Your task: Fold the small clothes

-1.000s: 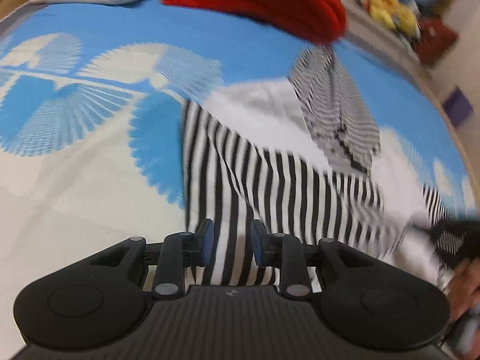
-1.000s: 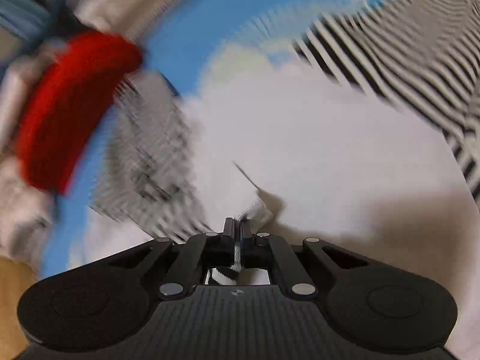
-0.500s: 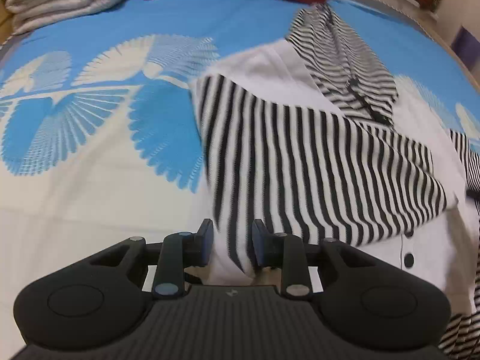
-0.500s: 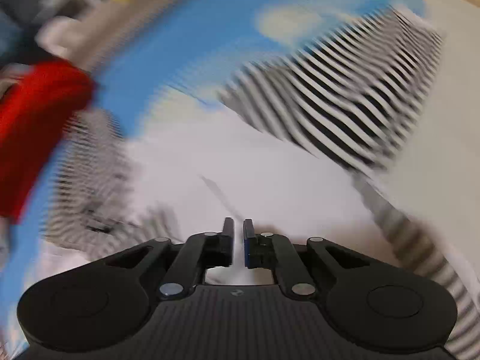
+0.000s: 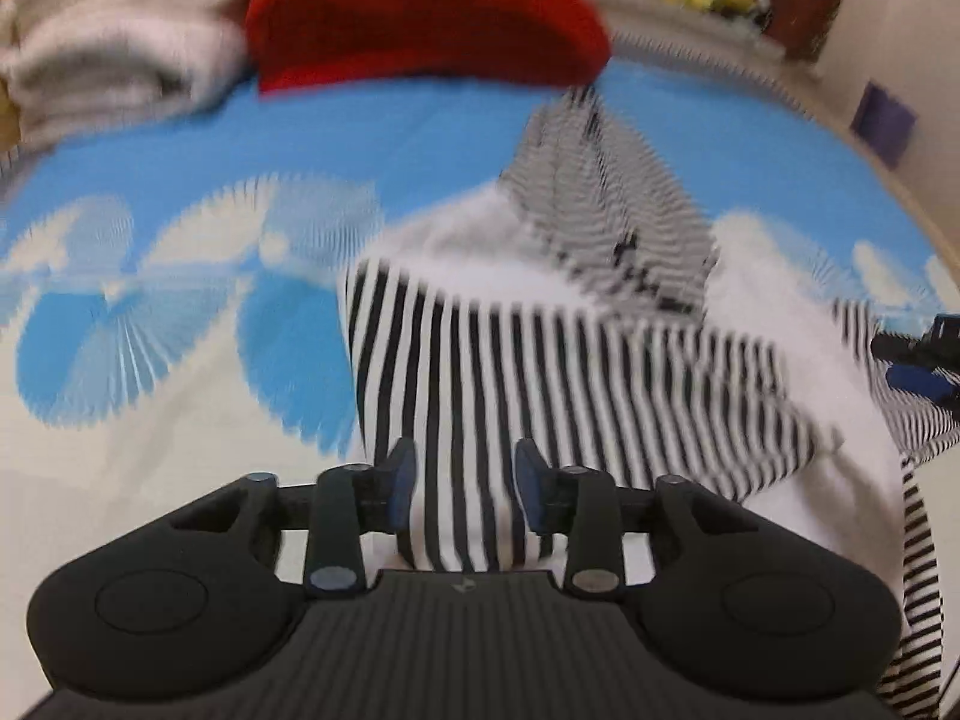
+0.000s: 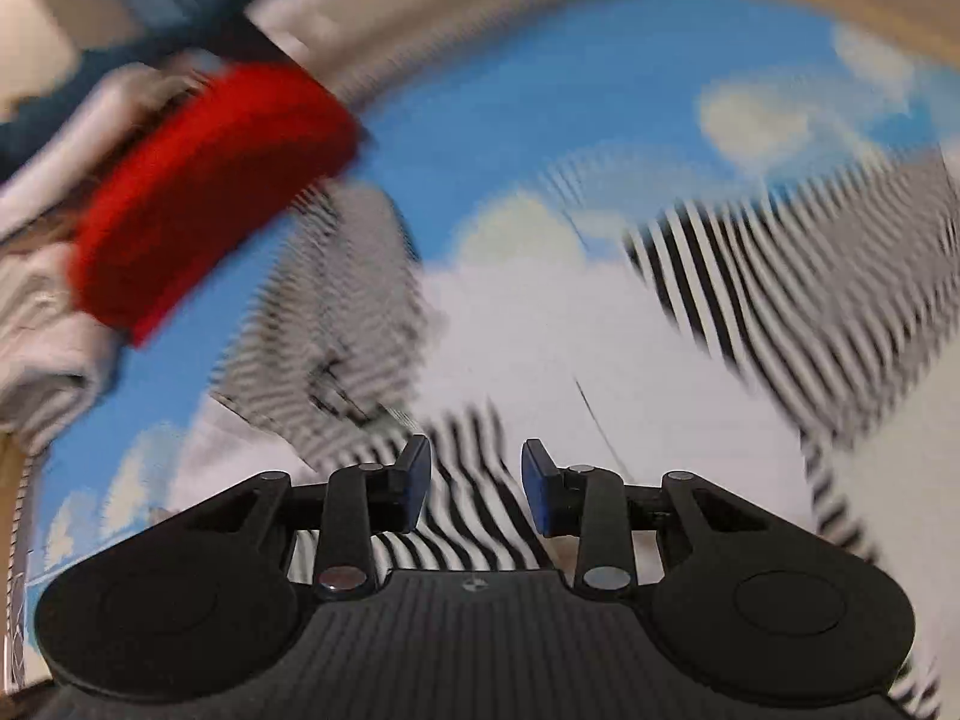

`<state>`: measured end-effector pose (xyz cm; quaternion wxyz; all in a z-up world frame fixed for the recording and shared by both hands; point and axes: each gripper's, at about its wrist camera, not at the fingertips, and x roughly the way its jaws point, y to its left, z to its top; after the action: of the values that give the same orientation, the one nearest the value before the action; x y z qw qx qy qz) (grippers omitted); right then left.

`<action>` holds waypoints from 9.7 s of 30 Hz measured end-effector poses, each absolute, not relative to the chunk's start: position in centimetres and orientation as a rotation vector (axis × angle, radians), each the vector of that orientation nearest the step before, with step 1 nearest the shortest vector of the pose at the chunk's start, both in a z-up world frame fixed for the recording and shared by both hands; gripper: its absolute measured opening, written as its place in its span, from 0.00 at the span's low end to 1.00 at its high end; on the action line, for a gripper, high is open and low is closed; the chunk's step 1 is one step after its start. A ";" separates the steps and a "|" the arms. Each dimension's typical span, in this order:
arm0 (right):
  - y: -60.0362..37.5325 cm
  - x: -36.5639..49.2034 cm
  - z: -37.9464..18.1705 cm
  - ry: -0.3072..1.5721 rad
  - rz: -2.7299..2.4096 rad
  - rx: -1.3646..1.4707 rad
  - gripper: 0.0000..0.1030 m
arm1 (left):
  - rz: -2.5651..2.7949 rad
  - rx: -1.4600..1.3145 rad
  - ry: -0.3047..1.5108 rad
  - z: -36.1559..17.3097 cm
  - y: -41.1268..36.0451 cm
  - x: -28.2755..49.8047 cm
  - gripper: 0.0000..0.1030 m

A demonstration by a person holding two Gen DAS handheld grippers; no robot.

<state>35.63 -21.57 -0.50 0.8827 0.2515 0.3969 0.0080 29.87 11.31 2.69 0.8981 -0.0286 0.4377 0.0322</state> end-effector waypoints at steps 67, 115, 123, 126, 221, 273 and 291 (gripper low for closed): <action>-25.3 35.3 6.4 0.330 0.461 0.475 0.00 | 0.288 -0.257 0.622 7.9 15.3 28.9 0.64; -16.9 32.1 3.5 0.841 0.566 0.393 0.14 | 0.310 -0.382 0.654 8.6 19.5 28.6 0.63; -22.7 29.0 -0.1 0.903 0.203 0.468 0.35 | 0.201 -0.440 0.747 5.4 18.3 29.5 0.63; -25.1 29.2 -3.1 0.995 0.073 0.602 0.36 | 0.097 -0.544 0.848 2.2 17.3 30.8 0.63; -23.3 33.9 -2.3 0.898 -0.107 0.297 0.40 | 0.133 -0.148 1.002 -1.2 11.9 34.5 0.40; -23.6 34.0 2.5 0.849 -0.006 0.155 0.61 | 0.263 -0.109 0.676 4.9 8.0 34.5 0.23; -23.9 33.7 3.5 0.811 0.031 0.119 0.52 | 0.204 -0.018 0.691 4.0 6.6 34.9 0.37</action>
<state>33.70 -23.89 3.45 0.9170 0.0579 0.3944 0.0153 34.92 6.56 3.98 0.9357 -0.0088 0.3382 0.0999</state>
